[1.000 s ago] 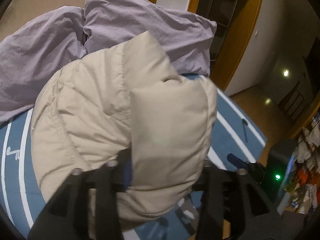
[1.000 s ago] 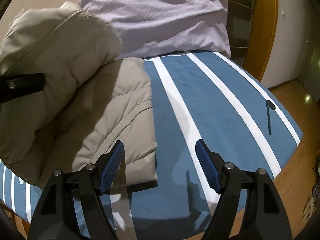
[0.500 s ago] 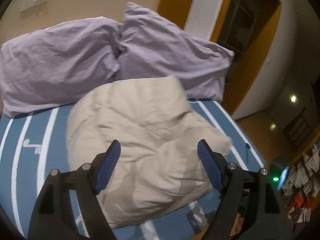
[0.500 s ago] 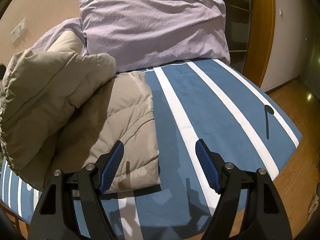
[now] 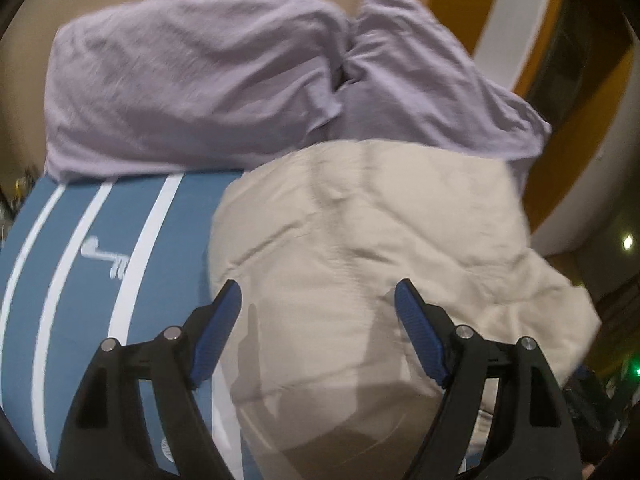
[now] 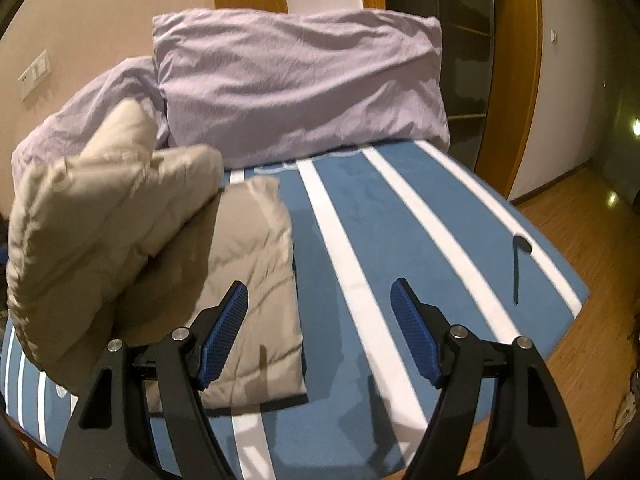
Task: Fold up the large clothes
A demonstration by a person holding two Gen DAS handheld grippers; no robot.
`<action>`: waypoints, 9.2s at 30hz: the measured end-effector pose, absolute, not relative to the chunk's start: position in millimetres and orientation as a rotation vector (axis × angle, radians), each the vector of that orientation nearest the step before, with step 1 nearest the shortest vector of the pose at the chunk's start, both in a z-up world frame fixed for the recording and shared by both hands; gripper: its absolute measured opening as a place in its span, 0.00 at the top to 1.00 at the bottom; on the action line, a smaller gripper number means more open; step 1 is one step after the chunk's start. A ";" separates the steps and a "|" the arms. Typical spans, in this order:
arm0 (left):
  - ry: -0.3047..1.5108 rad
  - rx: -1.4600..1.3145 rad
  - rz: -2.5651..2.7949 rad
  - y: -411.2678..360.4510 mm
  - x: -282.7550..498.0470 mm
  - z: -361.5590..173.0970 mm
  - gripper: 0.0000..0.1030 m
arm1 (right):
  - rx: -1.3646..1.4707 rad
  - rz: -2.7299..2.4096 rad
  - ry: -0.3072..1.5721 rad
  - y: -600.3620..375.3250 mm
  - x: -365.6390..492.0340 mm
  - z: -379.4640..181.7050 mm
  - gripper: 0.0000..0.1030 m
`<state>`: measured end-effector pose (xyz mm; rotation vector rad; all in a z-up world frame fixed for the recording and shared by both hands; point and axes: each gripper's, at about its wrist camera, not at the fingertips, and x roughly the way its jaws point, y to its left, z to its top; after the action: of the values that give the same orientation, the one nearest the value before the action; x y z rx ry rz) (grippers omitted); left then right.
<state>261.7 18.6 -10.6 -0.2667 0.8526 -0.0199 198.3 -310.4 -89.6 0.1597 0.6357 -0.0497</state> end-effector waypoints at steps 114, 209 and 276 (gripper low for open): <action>0.809 -0.181 -0.037 -28.8 366.7 -79.8 0.11 | 0.125 0.044 0.648 -240.1 375.9 -132.4 0.42; 0.754 -0.108 0.031 -42.5 295.8 -84.8 0.03 | 0.124 0.118 0.625 -254.4 303.2 -150.7 0.37; 1.018 -0.618 -0.168 64.3 303.7 -105.8 0.02 | 0.681 0.538 1.252 -326.0 385.9 -182.5 0.01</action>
<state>303.7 64.3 -105.8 -0.6184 1.0180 -0.1677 385.9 -326.0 -182.5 0.6806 1.2520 0.5376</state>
